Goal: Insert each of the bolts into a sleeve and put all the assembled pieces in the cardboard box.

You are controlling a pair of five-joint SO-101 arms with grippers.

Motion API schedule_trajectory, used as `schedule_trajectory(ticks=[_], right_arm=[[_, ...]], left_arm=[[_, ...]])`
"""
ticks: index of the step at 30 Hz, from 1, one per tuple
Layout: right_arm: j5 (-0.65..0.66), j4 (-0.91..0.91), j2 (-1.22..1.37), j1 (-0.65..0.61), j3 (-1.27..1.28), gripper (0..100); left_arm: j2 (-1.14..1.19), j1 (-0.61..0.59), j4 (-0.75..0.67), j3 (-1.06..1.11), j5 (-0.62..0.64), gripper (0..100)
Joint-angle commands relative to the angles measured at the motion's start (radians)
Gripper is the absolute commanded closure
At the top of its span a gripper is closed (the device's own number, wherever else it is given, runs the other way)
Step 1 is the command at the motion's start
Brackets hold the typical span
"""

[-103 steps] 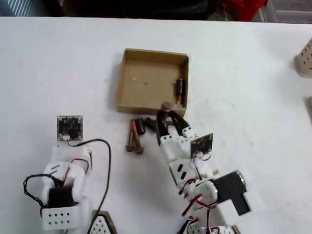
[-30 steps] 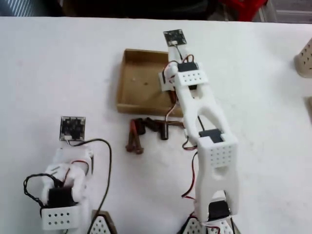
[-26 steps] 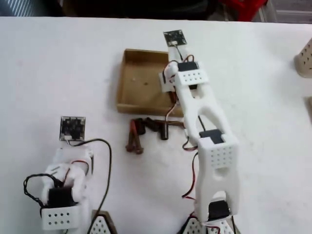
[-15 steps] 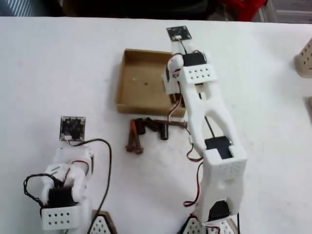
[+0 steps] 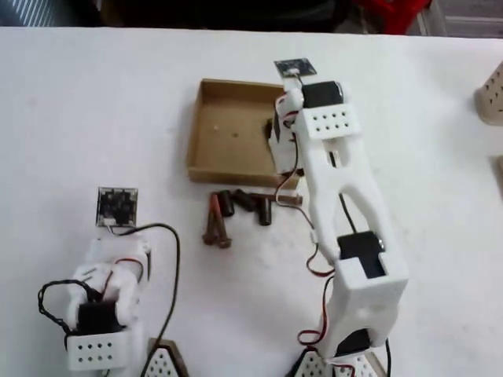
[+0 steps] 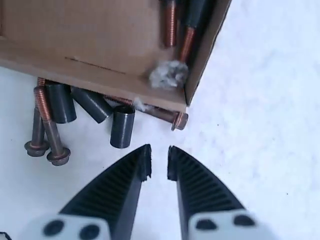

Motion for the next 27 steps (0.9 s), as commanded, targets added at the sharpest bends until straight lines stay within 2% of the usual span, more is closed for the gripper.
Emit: schedule_trajectory(ticks=[1,6,13,19,27], right_arm=[[0.012,0.044,-0.125,-0.002,0.11,97.8],[0.012,-0.061,-0.321,-0.013,0.333,98.2],[0.009,-0.329,-0.579,-0.028,0.69,98.1],[-0.175,-0.507,-0.611,-0.07,0.855,98.1],[-0.278,-0.613,-0.608,-0.163,0.878,98.0]], left_arm=[[-0.005,-0.013,0.003,-0.002,-0.011,96],[-0.005,-0.013,0.003,-0.002,-0.011,96],[-0.005,-0.013,0.003,-0.002,-0.011,96],[-0.005,-0.013,0.003,-0.002,-0.011,96],[-0.005,-0.013,0.003,-0.002,-0.011,96]])
